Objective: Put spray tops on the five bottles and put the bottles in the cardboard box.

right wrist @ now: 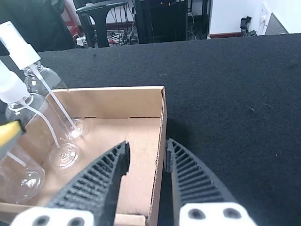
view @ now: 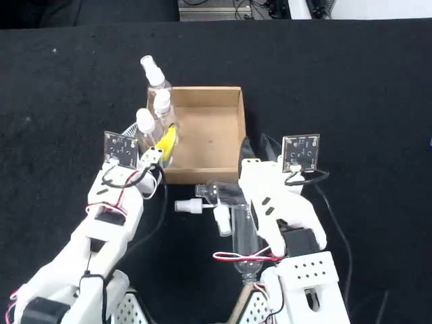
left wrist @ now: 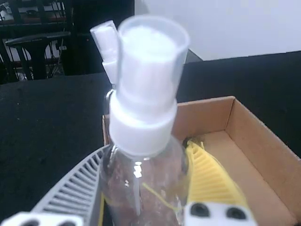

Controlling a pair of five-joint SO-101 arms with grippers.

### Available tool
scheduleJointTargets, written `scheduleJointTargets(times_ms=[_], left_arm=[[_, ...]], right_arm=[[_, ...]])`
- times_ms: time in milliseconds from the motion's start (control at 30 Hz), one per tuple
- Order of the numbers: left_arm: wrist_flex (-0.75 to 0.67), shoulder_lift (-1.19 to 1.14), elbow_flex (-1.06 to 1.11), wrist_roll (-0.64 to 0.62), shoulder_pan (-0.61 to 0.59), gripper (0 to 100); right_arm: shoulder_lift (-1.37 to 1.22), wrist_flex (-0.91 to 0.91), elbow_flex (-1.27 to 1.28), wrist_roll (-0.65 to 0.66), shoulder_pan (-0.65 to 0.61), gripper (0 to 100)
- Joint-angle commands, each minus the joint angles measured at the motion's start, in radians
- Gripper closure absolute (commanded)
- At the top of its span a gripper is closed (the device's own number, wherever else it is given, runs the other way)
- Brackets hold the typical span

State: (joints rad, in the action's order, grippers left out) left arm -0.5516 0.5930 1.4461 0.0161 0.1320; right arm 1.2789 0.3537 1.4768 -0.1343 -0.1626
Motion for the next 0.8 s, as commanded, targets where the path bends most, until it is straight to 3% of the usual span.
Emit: scheduleJointTargets(times_ms=[0,233,467,767], left_arm=[[-0.023,-0.046,-0.064,0.014,0.004,96],[-0.023,-0.060,-0.064,0.014,-0.002,96],[-0.014,-0.069,-0.056,0.015,-0.005,77],[-0.014,-0.069,-0.062,0.015,-0.005,76]], right_arm=[[0.024,-0.032,-0.002,0.011,0.012,89.6],[0.024,-0.032,-0.002,0.011,0.012,89.6],[0.024,-0.032,-0.002,0.011,0.012,89.6],[0.024,-0.032,-0.002,0.011,0.012,89.6]])
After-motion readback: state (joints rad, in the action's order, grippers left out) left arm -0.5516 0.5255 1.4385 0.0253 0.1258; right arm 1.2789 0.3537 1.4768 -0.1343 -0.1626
